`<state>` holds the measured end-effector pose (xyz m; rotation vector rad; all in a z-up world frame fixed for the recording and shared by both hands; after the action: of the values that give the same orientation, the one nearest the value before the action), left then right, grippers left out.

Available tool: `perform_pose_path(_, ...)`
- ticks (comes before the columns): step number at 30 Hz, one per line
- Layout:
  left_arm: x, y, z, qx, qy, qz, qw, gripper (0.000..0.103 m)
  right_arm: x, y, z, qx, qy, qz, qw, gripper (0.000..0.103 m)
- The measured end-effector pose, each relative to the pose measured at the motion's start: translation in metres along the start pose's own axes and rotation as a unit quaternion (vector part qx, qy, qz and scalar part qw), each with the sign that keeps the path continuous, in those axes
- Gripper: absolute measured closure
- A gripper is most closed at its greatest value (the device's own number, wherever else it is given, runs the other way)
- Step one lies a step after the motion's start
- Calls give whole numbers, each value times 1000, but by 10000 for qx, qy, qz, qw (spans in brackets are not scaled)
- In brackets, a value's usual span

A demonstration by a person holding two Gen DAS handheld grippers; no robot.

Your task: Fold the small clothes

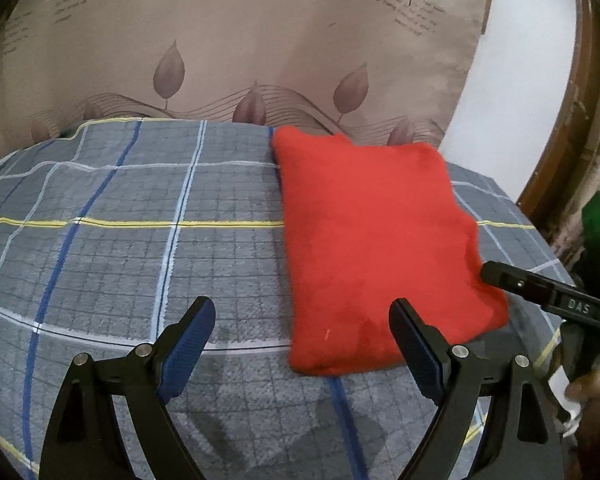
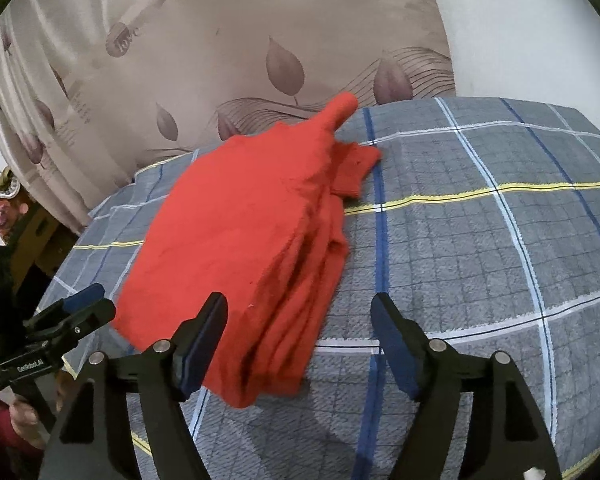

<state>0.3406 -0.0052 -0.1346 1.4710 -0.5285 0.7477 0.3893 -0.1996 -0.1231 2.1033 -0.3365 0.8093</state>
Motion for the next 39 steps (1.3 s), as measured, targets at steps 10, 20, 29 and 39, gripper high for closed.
perform_pose_path(10, 4, -13, 1, 130, -162, -171, 9996, 14, -1, -2, 2, -85, -40, -61, 9999, 15)
perform_pose_path(20, 11, -32, 8, 20, -321, -347, 9989, 14, 0, 0, 3, -20, -114, -15, 9999, 11)
perform_pose_path(29, 16, -50, 13, -387, -268, -624, 9969, 14, 1, 1, 4, 12, -202, 25, 9998, 7)
perform_pose_path(39, 20, -60, 25, -888, -301, -799, 9924, 14, 0, -1, 5, 51, -243, -38, 9997, 4)
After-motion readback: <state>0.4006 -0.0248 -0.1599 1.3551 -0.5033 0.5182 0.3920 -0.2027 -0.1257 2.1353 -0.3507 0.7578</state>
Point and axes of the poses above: each gripper's, at about its wrist camera, not at the fingertips, and y roughly against the way its jaws point, z to its right, x to its top, the point moved 10 cm from there along -y, roughly the way its jaws point, and after that the axes turned 12 degrees about x, right-handed, at the moved point
